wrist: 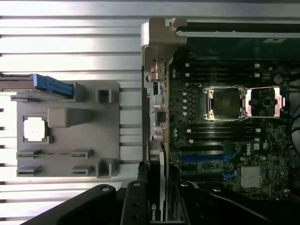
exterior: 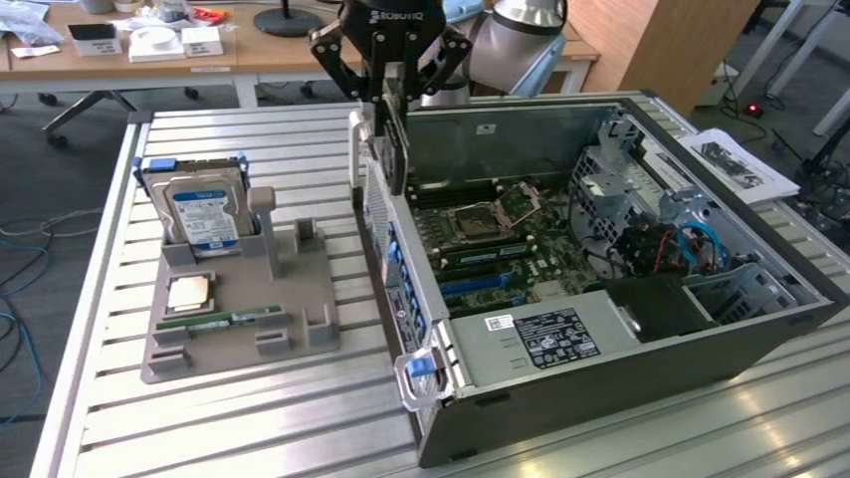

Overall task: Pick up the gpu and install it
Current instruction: 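Pick up the gpu and move the gpu toward the slot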

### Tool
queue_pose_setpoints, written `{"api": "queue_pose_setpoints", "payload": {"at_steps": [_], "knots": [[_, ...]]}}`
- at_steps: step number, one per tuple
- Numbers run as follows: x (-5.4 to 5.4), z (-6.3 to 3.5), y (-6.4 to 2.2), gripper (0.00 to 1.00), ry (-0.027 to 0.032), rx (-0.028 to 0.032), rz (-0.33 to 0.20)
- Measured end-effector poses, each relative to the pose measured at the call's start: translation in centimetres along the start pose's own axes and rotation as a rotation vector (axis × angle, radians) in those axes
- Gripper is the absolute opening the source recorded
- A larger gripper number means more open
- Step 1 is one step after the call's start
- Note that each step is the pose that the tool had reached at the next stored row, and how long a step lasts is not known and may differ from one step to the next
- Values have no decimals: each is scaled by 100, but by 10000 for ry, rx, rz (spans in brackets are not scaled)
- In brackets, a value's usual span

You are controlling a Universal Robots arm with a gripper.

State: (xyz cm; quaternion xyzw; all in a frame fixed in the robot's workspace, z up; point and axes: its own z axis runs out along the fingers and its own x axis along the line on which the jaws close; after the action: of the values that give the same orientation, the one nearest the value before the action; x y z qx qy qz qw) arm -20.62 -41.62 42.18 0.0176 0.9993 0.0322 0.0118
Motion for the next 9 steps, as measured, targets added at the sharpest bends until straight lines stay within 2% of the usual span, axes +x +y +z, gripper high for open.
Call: {"api": "queue_pose_setpoints", "payload": {"at_steps": [9], "knots": [[-412, 11, 14, 27, 1, -63, 0]]}}
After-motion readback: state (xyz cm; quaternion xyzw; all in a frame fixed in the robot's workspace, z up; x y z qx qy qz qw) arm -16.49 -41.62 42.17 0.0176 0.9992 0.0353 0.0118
